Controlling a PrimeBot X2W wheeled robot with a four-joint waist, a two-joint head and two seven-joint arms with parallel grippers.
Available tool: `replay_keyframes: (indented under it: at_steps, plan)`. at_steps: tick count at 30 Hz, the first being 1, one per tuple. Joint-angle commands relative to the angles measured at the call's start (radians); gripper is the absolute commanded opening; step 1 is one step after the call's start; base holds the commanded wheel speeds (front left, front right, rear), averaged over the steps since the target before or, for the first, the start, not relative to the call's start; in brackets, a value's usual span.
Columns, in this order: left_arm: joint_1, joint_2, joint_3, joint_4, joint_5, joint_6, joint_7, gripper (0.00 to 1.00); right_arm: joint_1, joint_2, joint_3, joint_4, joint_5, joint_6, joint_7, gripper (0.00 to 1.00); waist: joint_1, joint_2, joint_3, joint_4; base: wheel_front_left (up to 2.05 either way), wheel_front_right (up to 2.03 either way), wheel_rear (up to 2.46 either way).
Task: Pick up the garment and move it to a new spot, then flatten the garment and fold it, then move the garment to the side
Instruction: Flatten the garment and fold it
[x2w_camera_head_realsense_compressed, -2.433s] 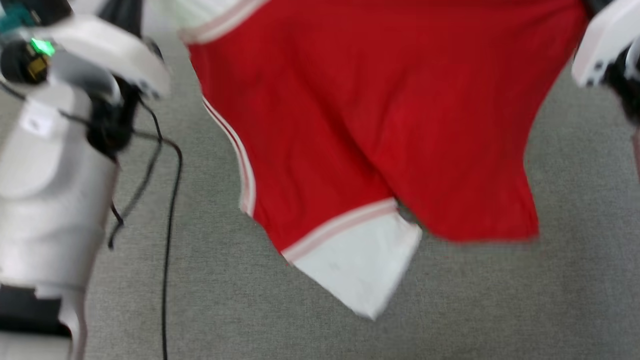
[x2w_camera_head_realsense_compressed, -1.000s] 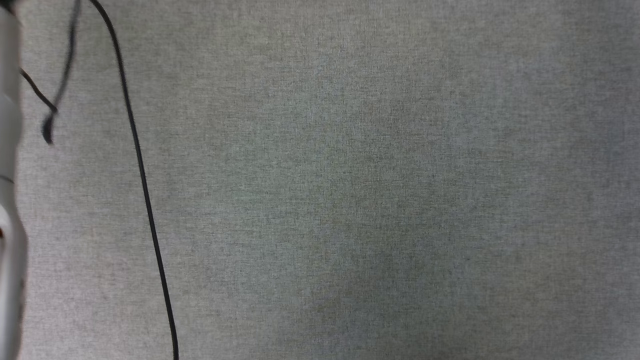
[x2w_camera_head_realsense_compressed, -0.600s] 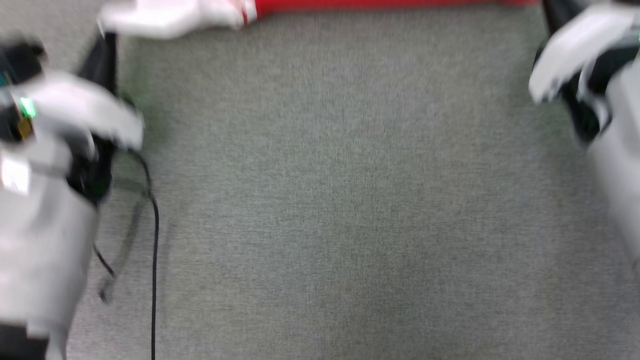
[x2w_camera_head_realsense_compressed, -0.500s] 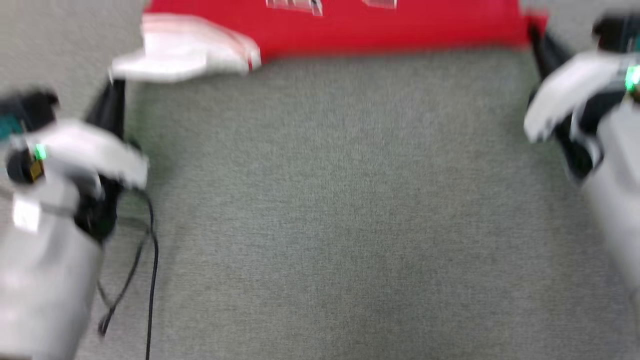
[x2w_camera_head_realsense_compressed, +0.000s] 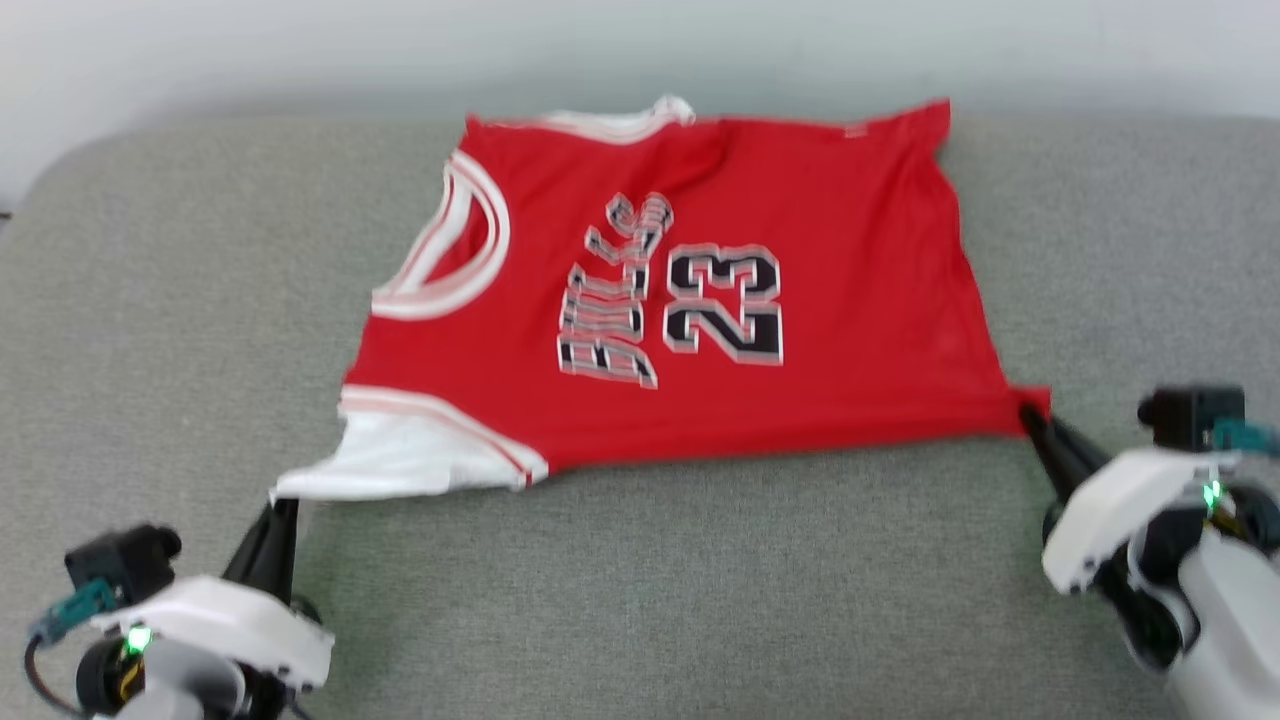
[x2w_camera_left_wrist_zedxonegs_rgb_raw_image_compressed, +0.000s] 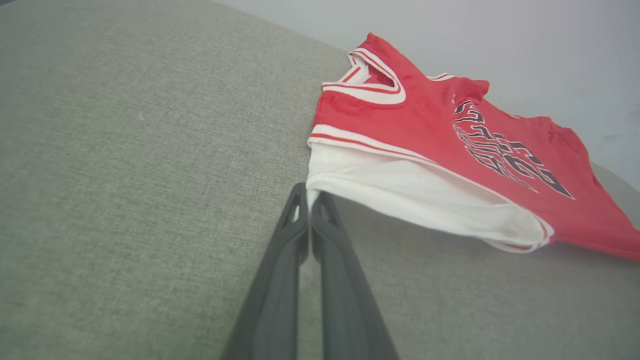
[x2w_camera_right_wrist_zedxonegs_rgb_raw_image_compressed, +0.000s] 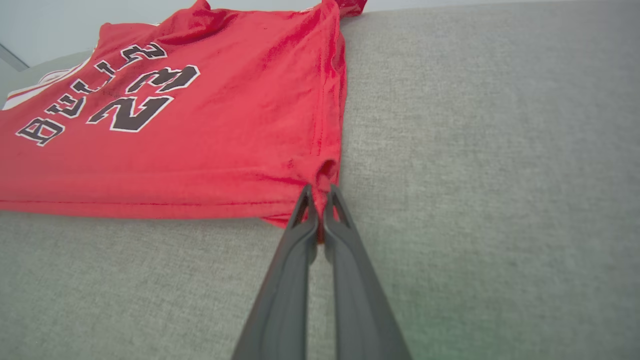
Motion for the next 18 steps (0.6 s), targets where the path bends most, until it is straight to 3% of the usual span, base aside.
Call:
replay_keyframes:
  at_steps: [1,2,9,18]
  plan:
    - [0.05,0.024,0.015,-0.036,-0.006,0.032,0.009,0.0,0.06,-0.016,-0.024,-0.028,0.016,-0.003,0.01,0.0,0.0004,-0.0001,-0.048,0.006,0.0,0.0,0.0]
    - [0.15,0.036,0.018,-0.138,-0.029,0.086,0.056,0.0,0.179,-0.03,-0.078,-0.107,0.009,-0.003,0.046,0.0,0.0004,-0.0001,-0.081,0.013,0.0,0.0,0.0]
    - [0.354,0.079,0.012,-0.331,-0.084,0.204,0.193,0.0,0.46,0.012,-0.246,-0.321,-0.066,-0.003,0.175,0.0,0.0004,-0.0001,-0.154,0.026,0.0,0.0,0.0]
    - [0.494,0.139,0.021,-0.508,-0.131,0.293,0.31,0.0,0.727,0.136,-0.431,-0.631,-0.21,-0.002,0.403,0.0,0.0004,-0.0001,-0.207,0.036,0.0,0.0,0.0]
